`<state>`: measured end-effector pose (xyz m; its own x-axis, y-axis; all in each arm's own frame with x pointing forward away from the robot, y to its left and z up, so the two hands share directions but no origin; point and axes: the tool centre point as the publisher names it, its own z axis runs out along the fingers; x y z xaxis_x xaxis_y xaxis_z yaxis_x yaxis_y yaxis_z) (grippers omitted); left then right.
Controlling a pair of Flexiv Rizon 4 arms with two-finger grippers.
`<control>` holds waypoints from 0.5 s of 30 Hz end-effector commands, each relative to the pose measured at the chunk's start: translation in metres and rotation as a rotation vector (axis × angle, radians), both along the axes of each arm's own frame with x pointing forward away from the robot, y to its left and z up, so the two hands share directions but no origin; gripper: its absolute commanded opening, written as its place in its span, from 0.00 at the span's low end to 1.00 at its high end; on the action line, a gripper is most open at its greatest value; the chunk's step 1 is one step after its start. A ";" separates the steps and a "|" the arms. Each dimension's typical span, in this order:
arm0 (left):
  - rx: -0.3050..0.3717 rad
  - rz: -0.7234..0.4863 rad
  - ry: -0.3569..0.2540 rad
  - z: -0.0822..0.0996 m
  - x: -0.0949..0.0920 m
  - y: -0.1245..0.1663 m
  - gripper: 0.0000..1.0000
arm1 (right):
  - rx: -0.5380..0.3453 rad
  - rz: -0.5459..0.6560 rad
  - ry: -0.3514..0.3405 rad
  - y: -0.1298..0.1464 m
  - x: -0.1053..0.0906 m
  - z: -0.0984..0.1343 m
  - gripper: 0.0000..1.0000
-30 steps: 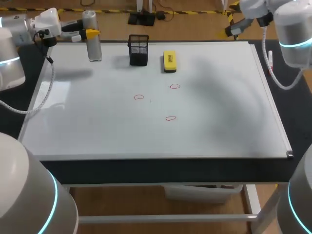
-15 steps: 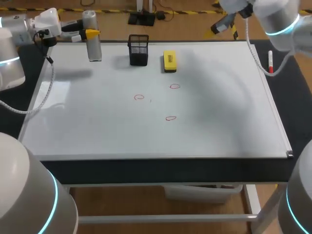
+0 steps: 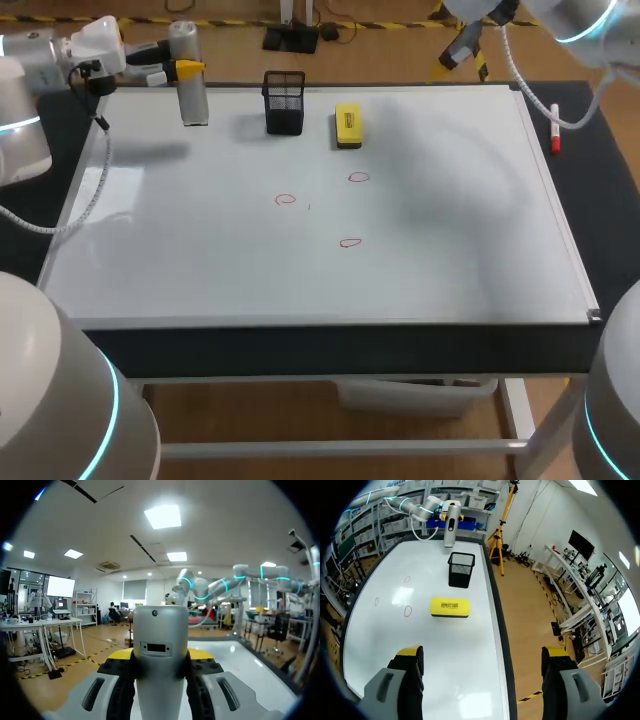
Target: Pick up the inspection probe, press it on each red-marked spot on the whiteboard one by one, put down the probe, pick up the eraser, and wipe off all the red marks.
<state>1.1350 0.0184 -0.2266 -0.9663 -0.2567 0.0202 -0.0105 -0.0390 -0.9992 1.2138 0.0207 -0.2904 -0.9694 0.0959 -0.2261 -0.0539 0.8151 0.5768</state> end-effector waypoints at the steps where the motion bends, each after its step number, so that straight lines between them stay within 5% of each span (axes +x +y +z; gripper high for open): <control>1: 0.001 0.004 -0.001 0.002 -0.002 -0.001 0.00 | -0.050 0.104 0.129 0.004 0.006 -0.005 1.00; 15: 0.001 0.004 -0.001 0.002 -0.002 -0.001 0.00 | -0.132 0.296 0.086 0.017 0.004 -0.023 1.00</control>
